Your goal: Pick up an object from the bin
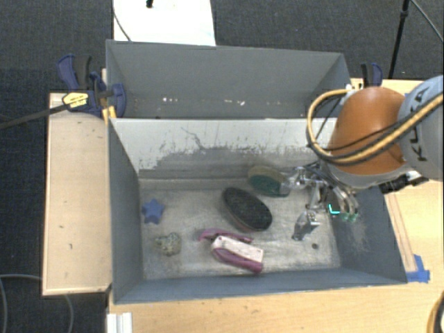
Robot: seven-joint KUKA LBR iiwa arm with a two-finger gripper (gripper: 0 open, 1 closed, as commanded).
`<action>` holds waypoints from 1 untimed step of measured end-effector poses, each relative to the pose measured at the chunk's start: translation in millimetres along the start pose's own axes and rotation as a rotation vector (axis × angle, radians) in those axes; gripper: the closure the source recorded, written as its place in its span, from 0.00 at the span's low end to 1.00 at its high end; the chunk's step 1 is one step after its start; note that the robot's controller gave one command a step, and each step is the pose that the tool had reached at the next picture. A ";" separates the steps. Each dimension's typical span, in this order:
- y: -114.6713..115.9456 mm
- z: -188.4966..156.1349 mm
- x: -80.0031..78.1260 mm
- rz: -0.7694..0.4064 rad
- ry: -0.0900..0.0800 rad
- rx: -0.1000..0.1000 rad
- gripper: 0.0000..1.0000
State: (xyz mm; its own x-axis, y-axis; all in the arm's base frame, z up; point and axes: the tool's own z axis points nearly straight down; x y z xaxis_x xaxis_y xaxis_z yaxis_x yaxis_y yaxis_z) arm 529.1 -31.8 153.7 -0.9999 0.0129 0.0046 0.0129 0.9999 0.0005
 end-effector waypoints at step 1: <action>74.4 83.1 -34.7 0.064 -0.010 -0.001 0.00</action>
Offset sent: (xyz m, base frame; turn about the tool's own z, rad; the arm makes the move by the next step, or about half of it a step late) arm 0.0326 0.0705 -0.0835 0.0689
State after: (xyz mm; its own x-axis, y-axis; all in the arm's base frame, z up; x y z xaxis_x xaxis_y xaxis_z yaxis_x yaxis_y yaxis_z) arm 564.4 42.1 70.4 -0.9970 0.0773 -0.0058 0.0773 0.9970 0.0014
